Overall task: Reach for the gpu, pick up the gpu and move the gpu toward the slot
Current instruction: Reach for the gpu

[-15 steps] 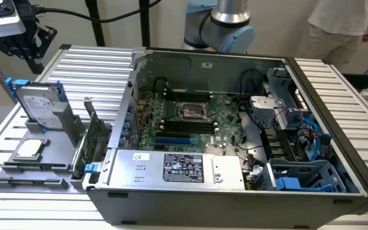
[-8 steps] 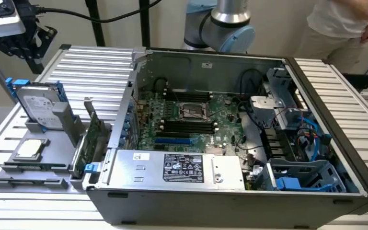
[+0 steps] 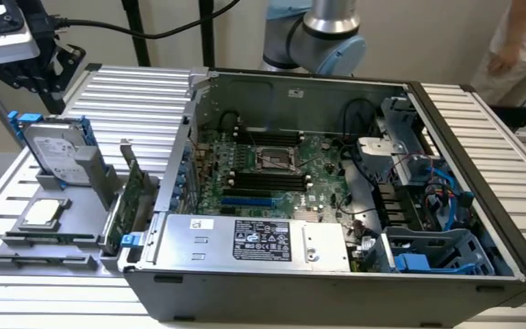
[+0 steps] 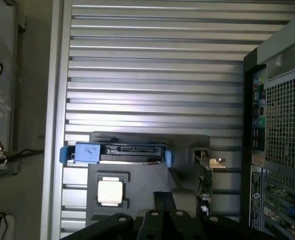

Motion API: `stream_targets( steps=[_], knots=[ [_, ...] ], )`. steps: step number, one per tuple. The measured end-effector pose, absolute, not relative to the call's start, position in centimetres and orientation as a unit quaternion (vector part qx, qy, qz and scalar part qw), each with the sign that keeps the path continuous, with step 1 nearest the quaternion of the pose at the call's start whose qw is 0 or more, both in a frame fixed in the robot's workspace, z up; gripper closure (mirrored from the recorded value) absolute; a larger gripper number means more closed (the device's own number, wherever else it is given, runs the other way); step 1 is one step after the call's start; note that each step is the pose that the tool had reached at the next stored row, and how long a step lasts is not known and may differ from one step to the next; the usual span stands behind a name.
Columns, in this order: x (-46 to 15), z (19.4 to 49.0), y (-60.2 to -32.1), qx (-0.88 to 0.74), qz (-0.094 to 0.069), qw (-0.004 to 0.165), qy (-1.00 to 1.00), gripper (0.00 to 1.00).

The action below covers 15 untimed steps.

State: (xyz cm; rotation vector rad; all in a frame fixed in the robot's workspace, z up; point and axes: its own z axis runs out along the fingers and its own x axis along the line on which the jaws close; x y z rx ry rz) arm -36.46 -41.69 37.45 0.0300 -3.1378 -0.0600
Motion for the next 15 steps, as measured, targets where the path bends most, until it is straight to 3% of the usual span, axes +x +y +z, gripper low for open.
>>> stream_targets(
  steps=[15],
  knots=[
    [-32.7, 37.1, -46.1, 0.010, -0.019, 0.002, -1.000, 0.89]
  ],
)
